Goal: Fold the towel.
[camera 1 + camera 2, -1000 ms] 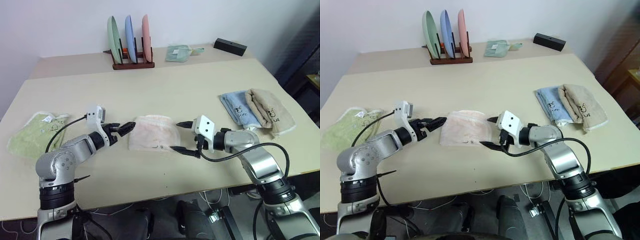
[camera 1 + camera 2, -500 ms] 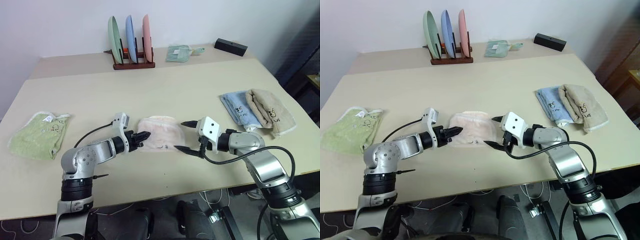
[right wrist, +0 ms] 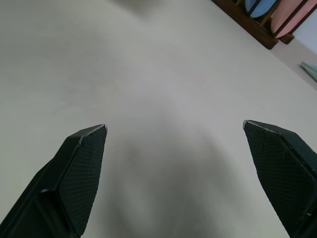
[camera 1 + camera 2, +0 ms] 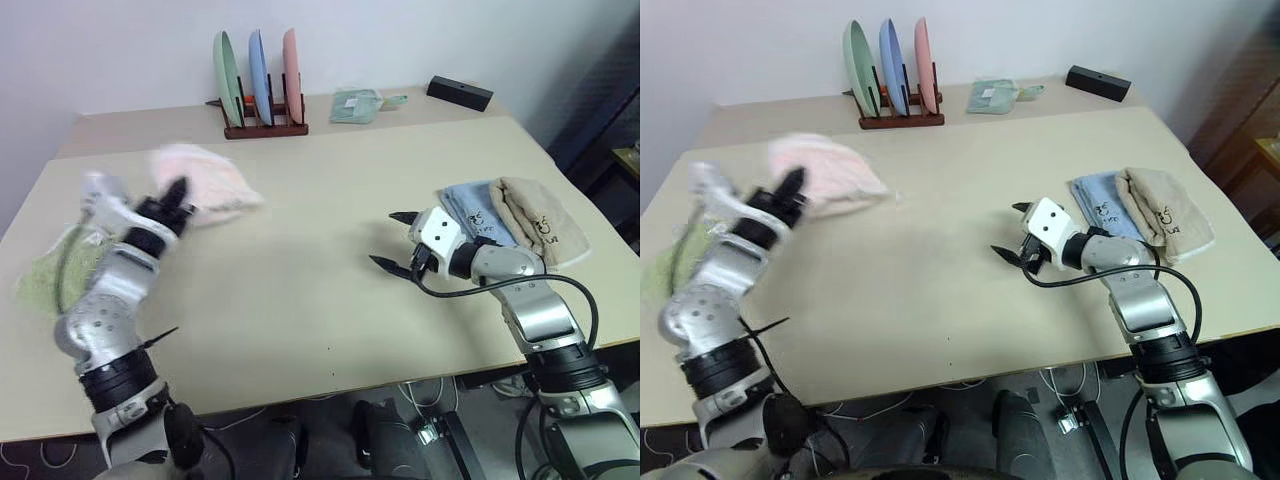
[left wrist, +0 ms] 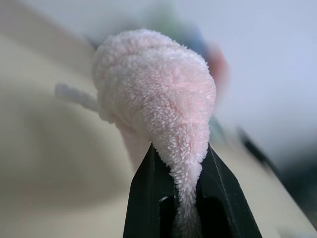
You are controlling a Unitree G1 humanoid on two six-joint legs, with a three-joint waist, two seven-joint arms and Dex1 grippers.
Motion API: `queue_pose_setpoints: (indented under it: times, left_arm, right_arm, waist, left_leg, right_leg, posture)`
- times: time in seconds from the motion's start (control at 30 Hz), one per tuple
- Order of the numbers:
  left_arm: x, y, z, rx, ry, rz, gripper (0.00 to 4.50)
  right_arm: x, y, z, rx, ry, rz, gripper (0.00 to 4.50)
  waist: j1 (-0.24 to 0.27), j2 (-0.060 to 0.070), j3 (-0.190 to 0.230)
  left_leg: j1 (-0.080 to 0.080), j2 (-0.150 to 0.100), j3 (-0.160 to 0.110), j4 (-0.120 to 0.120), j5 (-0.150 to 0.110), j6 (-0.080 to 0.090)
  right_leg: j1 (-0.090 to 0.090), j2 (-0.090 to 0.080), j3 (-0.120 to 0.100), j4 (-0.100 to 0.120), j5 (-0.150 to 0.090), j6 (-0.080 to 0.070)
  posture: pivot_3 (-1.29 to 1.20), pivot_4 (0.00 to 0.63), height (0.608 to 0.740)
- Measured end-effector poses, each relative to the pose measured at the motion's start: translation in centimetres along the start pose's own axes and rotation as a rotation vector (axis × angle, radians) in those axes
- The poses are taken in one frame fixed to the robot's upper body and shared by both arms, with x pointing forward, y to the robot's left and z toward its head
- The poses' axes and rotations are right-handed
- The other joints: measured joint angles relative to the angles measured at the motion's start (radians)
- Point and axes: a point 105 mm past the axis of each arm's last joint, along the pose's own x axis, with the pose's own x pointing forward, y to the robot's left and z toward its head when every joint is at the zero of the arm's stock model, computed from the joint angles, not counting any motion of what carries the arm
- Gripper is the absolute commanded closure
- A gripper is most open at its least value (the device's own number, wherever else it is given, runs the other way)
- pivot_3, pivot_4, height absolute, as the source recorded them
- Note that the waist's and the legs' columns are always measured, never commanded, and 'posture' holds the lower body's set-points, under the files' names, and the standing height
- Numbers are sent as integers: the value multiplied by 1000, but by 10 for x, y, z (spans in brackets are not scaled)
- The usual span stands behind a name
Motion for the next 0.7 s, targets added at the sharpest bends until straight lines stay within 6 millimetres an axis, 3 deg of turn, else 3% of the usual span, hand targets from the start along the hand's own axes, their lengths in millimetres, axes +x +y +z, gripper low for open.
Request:
queue_pose_setpoints:
  times: [0.1, 0.17, 0.27, 0.4, 0.57, 0.6, 0.7]
  left_arm:
    - [-27, 47, 45, 20, -154, 190, 4437]
    - [-52, 86, 41, -16, -163, 350, 4437]
    - [-86, 129, 18, -133, -168, 561, 4437]
    - [-91, 127, -8, -124, -44, 535, 2883]
    - [-79, 108, -18, -149, 7, 419, 271]
    - [-79, 108, -16, -159, -3, 414, 84]
    - [-85, 108, -15, -178, -9, 406, 84]
  right_arm:
    - [2, 3, -1, -1, -4, 17, 0]
    - [4, 5, -3, -2, -5, 30, 0]
    - [6, 8, -6, -4, 1, 47, 0]
    - [7, 9, -5, -10, -4, 54, 0]
    - [7, 9, -4, -17, -9, 55, 0]
    - [7, 9, -4, -17, -8, 55, 0]
    - [7, 9, -4, -17, -8, 55, 0]
  waist:
    - [0, 1, -1]
    - [4, 1, -1]
    - [15, -3, 0]
    - [37, -8, -1]
    - [29, -7, -1]
    - [27, -7, -1]
    - [21, -7, -1]
  left_leg:
    - [1, 0, 0, 0, 0, 0]
    - [1, 0, 1, 0, -1, 0]
    - [0, 0, -1, 3, 0, 0]
    - [1, 0, -2, 4, 0, 0]
    - [1, 0, -1, 3, 0, 0]
    - [1, 1, 0, 2, 0, 0]
    - [1, 2, 0, 1, -1, -1]
  right_leg:
    - [1, 1, 1, 0, 0, 0]
    - [1, 1, 1, 0, 0, 0]
    - [3, 0, -1, 0, 0, 0]
    - [5, 0, -2, 0, 0, 0]
    - [4, 1, -2, 0, 0, 0]
    - [3, 2, -1, 0, 0, 0]
    - [2, 2, 0, 0, 0, -1]
  posture:
    - [0, 150, 738]
    - [0, 150, 738]
    - [0, 150, 738]
    - [0, 150, 738]
    - [0, 150, 738]
    - [0, 150, 738]
    - [0, 150, 738]
